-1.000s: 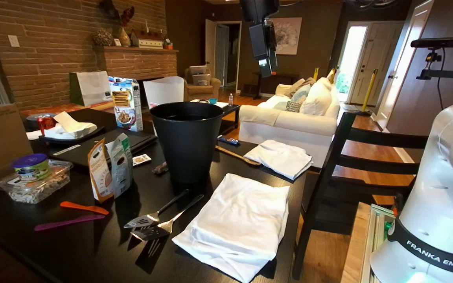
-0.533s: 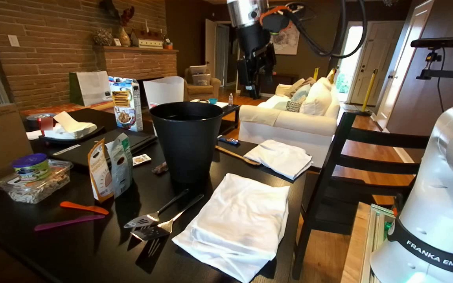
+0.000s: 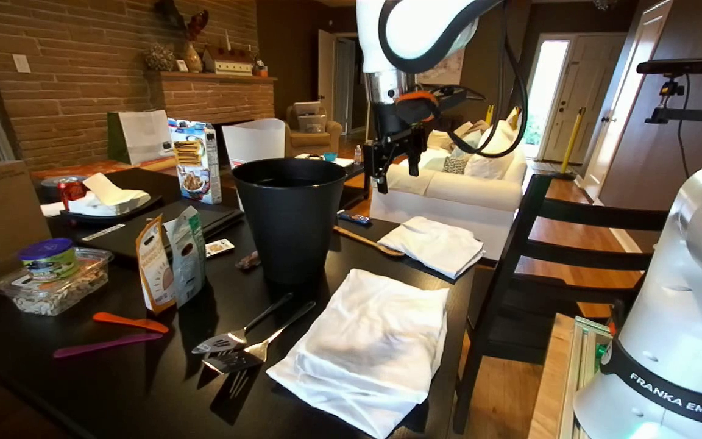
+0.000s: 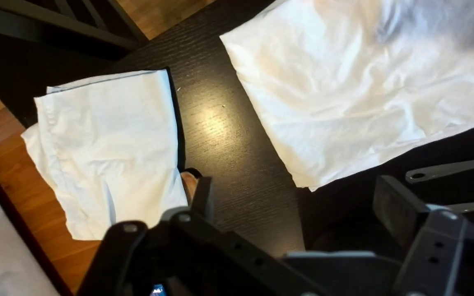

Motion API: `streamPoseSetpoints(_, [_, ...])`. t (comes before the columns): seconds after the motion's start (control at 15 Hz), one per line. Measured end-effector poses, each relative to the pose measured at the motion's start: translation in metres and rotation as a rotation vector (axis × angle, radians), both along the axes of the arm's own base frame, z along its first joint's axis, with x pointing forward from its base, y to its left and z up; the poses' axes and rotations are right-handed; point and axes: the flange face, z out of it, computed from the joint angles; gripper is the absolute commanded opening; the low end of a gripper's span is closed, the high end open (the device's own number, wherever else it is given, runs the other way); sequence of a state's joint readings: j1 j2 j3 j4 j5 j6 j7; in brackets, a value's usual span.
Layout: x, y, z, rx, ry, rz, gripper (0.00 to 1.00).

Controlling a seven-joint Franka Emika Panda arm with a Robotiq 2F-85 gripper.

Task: Fold the towel to the left on the table

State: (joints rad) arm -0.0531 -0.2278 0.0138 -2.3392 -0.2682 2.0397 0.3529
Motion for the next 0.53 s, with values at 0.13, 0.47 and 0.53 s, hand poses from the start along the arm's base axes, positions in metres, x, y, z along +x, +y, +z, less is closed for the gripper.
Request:
streamPoseSetpoints(0.13, [0.001, -0.01, -0.024, 0.015, -0.028, -0.019, 1.0])
streamPoseSetpoints(0.47, [0.003, -0.029, -0.084, 0.051, -0.066, -0.078, 1.0])
streamPoseSetpoints(0.53, [0.003, -0.031, -0.094, 0.055, -0.066, -0.088, 1.0])
